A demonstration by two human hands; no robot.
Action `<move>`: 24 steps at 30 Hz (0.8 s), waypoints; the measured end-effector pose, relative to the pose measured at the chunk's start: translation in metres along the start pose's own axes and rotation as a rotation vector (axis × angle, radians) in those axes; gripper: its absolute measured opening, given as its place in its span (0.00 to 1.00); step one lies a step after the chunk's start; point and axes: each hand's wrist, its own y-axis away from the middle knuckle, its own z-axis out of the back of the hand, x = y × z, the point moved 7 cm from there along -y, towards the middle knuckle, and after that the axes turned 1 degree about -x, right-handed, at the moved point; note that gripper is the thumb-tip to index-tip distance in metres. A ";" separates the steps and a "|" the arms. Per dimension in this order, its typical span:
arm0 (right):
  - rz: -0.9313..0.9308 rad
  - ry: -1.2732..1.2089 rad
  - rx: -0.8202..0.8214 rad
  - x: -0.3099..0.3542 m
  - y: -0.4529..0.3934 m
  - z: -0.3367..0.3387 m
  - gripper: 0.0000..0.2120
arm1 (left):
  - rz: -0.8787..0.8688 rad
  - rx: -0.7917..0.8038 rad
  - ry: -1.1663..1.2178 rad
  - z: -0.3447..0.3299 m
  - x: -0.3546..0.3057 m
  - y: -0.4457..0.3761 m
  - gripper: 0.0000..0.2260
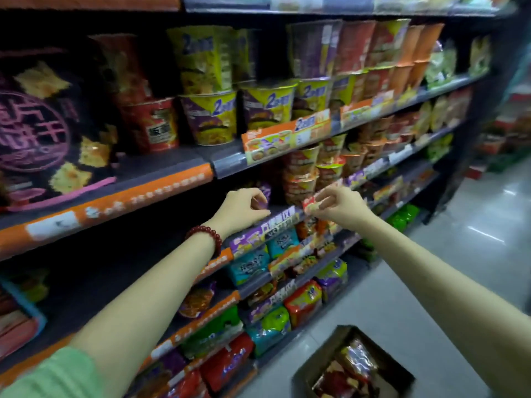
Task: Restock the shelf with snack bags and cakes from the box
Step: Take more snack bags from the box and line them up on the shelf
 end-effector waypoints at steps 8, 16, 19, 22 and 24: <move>-0.397 -0.007 -0.075 -0.158 0.041 0.013 0.15 | -0.165 0.298 0.002 -0.151 -0.054 -0.067 0.10; -0.759 -0.063 -0.173 -0.307 0.090 -0.021 0.15 | -0.292 0.571 0.024 -0.320 -0.078 -0.101 0.10; -0.836 -0.067 -0.171 -0.361 0.109 -0.053 0.15 | -0.331 0.656 0.005 -0.391 -0.071 -0.093 0.10; -0.881 -0.085 -0.159 -0.414 0.128 -0.095 0.16 | -0.336 0.708 0.001 -0.465 -0.051 -0.077 0.10; -0.900 -0.085 -0.145 -0.450 0.139 -0.127 0.16 | -0.331 0.740 0.010 -0.514 -0.034 -0.066 0.10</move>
